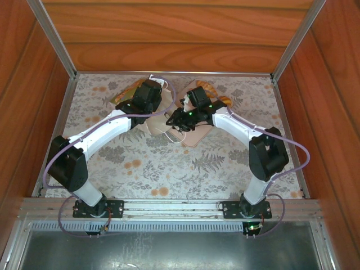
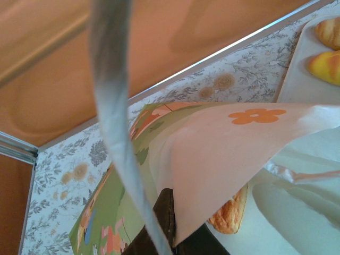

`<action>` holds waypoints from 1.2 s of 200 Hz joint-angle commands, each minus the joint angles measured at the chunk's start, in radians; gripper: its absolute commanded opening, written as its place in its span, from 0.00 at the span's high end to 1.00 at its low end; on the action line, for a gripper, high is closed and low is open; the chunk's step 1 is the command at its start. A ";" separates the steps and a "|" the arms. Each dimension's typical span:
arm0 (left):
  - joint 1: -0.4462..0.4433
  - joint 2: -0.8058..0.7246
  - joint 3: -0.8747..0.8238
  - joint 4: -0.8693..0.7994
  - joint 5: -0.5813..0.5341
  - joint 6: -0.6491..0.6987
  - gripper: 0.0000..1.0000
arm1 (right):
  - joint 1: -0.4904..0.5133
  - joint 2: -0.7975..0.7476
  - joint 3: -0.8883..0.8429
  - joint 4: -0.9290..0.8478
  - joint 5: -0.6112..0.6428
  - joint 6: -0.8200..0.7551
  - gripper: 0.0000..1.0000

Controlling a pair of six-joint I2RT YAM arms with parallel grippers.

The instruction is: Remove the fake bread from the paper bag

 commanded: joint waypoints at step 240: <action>-0.008 -0.002 0.006 0.006 0.015 0.001 1.00 | -0.020 0.217 0.234 0.009 -0.096 -0.184 0.52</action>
